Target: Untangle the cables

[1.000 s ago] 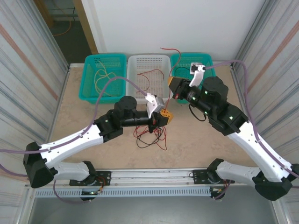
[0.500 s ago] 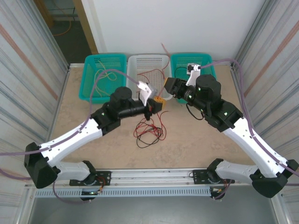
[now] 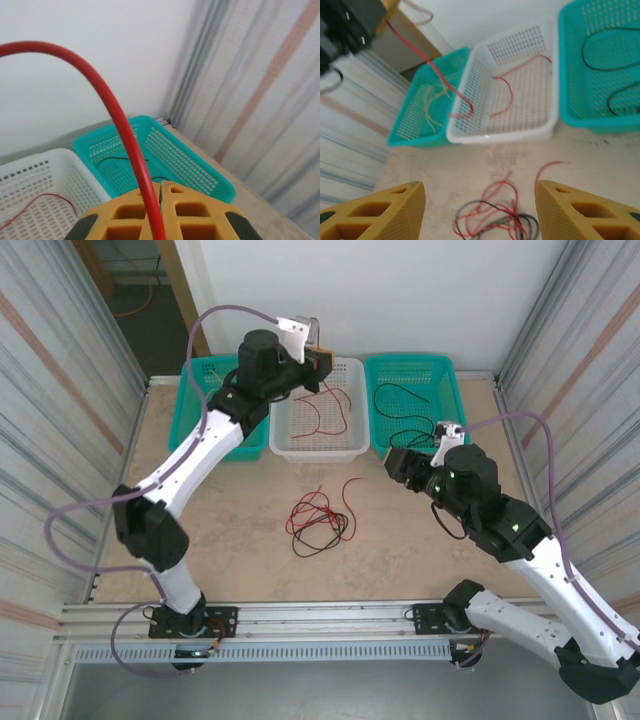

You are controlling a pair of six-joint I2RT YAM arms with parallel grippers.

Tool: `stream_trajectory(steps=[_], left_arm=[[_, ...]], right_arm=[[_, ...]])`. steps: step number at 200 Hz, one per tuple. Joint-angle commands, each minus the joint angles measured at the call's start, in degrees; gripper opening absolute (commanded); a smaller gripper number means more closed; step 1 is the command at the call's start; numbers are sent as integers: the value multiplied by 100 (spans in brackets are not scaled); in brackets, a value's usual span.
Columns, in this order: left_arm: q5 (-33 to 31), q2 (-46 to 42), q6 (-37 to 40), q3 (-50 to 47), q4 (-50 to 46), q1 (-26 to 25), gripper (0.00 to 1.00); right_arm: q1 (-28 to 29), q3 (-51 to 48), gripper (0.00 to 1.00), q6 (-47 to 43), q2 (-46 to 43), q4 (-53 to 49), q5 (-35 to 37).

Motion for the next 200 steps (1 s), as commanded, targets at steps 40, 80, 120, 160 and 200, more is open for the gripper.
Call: stream_trajectory(steps=[40,80,120,160,200], left_arm=[[-201,1415,-185,1446,-580,280,59],[-540,922,-432,677,-174,271,66],[-944,-654,-698,-945,-250,280,64],[-494,-2596,-1426,-3519,-395,289,60],[13,-3857,-1693,-5288,-1106,227,53]], right_arm=[[-20,-169,58,196,-232,-546,47],[16,-206,58,118,87,-563,-236],[534,-215,57,13,755,-520,-117],[888,-411,57,201,1705,-201,-131],[888,-513,54,357,2575,-11,-472]])
